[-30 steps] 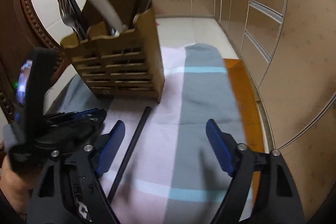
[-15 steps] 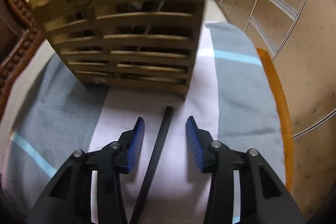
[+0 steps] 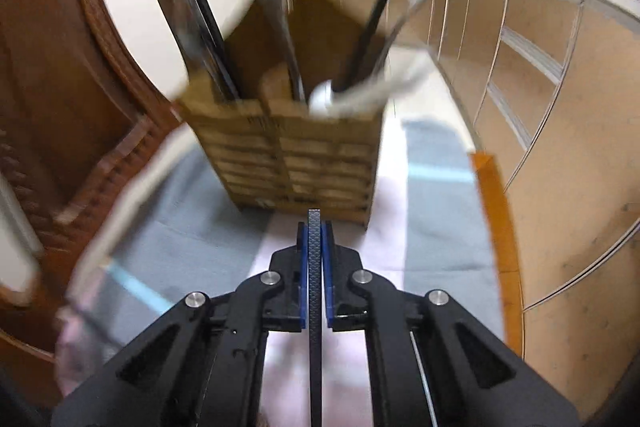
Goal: Organize utensils
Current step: 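Grasp a black chopstick with the left tool while the right tool grasps the other, then lift both chopsticks up over the wooden holder with both tools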
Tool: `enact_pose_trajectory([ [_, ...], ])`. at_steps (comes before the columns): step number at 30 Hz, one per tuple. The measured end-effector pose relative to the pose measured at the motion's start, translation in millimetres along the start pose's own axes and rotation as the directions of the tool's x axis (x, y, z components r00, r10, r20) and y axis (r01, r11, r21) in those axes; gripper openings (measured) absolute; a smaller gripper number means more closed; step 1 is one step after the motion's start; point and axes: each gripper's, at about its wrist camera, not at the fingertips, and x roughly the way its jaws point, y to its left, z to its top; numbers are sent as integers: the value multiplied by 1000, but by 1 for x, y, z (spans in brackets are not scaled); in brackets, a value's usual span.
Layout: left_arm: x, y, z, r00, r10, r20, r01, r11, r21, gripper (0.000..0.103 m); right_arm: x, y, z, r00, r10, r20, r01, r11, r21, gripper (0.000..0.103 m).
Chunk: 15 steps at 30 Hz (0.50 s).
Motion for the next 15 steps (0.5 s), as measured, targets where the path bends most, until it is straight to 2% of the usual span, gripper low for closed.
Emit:
enact_pose_trajectory([
  [6,-20,-10,3,1000,-9,10,8,1000,21,7,-88,-10,5,993,25,118,-27,1000,11,7],
  [15,-43,-27,9,999,-17,29,16,999,40,7,-149,-10,8,974,42,221,-44,999,5,7],
])
